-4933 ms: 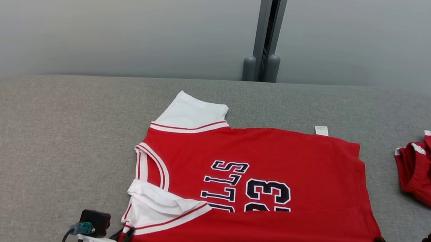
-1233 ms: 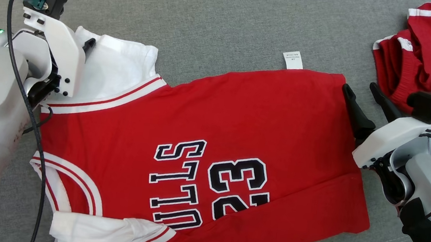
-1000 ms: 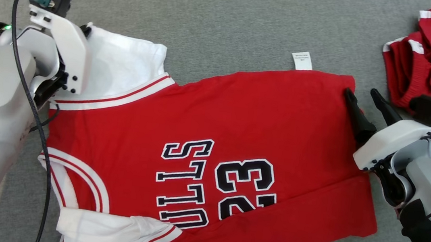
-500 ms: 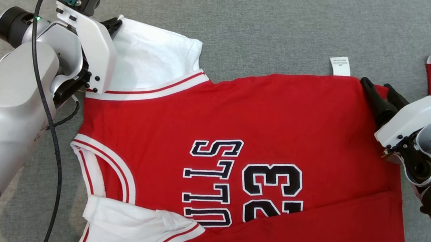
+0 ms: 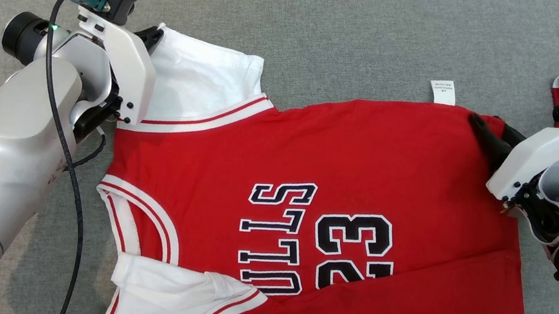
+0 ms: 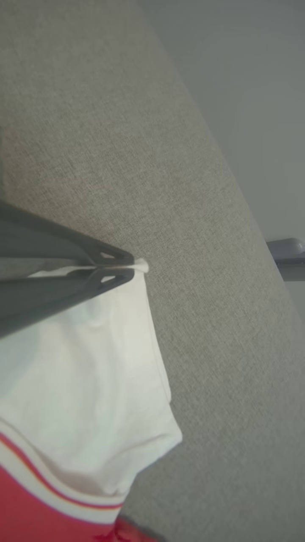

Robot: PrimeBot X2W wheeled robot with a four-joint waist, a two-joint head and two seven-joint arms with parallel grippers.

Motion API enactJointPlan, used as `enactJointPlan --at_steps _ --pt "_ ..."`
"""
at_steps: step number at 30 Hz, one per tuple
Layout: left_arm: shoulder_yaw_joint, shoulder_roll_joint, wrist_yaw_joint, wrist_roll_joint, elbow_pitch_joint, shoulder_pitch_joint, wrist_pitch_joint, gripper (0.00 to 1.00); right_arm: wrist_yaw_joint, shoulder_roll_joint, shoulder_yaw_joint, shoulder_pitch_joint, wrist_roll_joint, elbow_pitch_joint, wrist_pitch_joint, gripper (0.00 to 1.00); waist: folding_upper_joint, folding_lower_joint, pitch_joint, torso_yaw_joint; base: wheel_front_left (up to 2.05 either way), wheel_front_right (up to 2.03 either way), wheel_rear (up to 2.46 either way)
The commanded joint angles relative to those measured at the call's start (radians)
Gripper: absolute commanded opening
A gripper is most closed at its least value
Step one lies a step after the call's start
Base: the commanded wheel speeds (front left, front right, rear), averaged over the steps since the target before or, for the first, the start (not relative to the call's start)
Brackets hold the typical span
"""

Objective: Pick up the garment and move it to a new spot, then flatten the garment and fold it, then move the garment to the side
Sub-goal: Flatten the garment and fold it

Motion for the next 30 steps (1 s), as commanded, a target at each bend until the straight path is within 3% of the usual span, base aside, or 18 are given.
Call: enactJointPlan --at_steps 1,20,30 --pt "-0.005 0.001 0.000 -0.007 0.005 -0.017 -0.006 0.00 0.000 -0.003 0.014 0.003 0.000 0.008 -0.002 0.00 0.0000 0.0000 -0.001 0.000 0.00 0.00 0.00" --pt "-0.058 0.002 0.000 -0.115 -0.019 0.055 -0.113 0.00 0.000 -0.053 0.156 0.032 -0.080 0.036 -0.244 0.00 0.0000 0.0000 -0.082 0.046 0.00 0.00 0.00" --pt "-0.113 0.051 0.000 -0.156 -0.160 0.136 -0.187 0.00 0.000 -0.084 0.067 0.124 -0.157 0.039 -0.249 0.00 0.0000 0.0000 -0.170 0.102 0.00 0.00 0.00"
